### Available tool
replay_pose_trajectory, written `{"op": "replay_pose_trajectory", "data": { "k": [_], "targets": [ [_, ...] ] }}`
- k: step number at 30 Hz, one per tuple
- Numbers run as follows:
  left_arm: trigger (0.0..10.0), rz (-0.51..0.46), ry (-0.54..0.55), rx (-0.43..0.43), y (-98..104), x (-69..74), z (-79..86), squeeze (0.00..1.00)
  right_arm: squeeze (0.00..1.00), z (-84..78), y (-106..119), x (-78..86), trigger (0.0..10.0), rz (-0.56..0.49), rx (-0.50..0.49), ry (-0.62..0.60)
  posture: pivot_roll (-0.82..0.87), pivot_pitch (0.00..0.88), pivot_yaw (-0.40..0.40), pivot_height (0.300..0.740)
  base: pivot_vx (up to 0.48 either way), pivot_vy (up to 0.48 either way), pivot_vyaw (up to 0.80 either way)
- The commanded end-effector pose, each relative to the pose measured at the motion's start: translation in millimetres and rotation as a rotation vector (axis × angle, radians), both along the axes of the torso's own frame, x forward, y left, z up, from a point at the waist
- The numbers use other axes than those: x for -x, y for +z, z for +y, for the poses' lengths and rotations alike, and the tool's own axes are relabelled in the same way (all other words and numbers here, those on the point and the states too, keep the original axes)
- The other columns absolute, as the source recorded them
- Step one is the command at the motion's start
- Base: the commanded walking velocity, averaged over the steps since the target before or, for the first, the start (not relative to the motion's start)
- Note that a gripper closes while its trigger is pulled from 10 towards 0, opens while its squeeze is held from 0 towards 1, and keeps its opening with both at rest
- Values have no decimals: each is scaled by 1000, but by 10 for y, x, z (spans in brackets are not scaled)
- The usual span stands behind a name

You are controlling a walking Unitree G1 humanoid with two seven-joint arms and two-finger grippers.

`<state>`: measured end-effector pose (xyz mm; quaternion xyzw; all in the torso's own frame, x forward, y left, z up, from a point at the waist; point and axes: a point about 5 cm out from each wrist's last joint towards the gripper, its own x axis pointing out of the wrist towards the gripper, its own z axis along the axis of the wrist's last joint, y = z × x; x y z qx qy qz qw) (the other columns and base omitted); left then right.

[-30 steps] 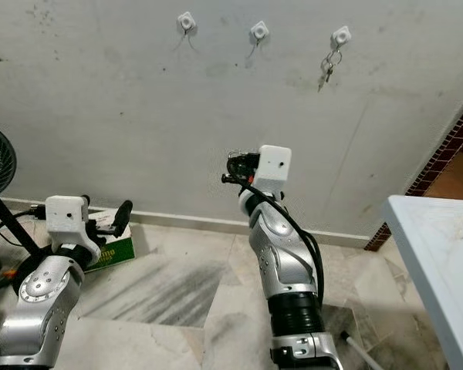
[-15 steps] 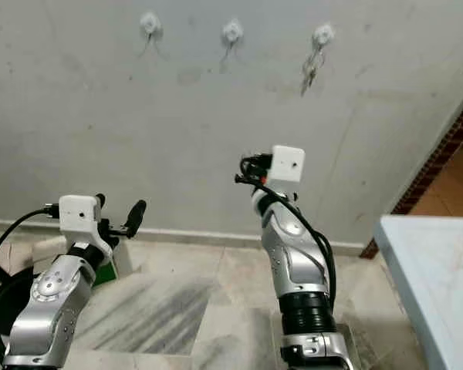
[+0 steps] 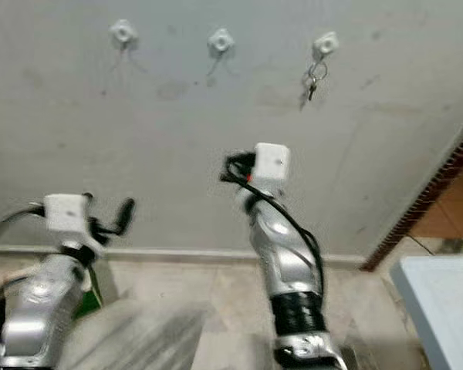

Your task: Hang keys on a hook

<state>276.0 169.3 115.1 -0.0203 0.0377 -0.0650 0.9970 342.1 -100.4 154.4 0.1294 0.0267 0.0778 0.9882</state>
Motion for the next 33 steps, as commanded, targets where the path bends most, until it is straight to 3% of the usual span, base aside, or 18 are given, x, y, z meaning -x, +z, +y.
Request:
{"op": "replay_pose_trajectory", "data": {
  "k": [1,11,33],
  "targets": [
    [10000,-10,23,-13,39,2,87,0,0,141,82,-2,10000,-27,-13,44,111,17,-35,740,409,247,0],
    [10000,-5,15,-8,31,5,48,0,0,140,76,-7,10000,-26,-12,44,114,17,-37,740,382,252,0],
    [10000,-14,-21,4,41,16,6,0,0,124,88,-21,10000,-33,-3,32,112,16,-42,740,0,24,0]
  ]
}}
